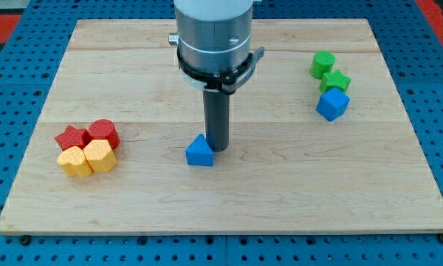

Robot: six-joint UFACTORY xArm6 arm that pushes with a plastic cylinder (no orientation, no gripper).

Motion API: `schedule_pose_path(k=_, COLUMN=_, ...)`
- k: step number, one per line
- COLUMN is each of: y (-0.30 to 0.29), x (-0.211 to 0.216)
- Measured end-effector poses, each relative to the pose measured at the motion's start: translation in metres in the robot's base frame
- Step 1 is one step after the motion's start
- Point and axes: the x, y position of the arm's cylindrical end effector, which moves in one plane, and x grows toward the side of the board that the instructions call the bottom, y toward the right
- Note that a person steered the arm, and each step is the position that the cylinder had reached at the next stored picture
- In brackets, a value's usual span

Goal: Move blue triangle to the group of blocks

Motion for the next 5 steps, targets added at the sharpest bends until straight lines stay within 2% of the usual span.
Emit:
schedule_pose_path(k=1, y=-0.016, x=0.013)
schedule_pose_path(k=3, y=-0.023, x=0.013)
schedule_pose_path(k=5, y=-0.003, x=0.023)
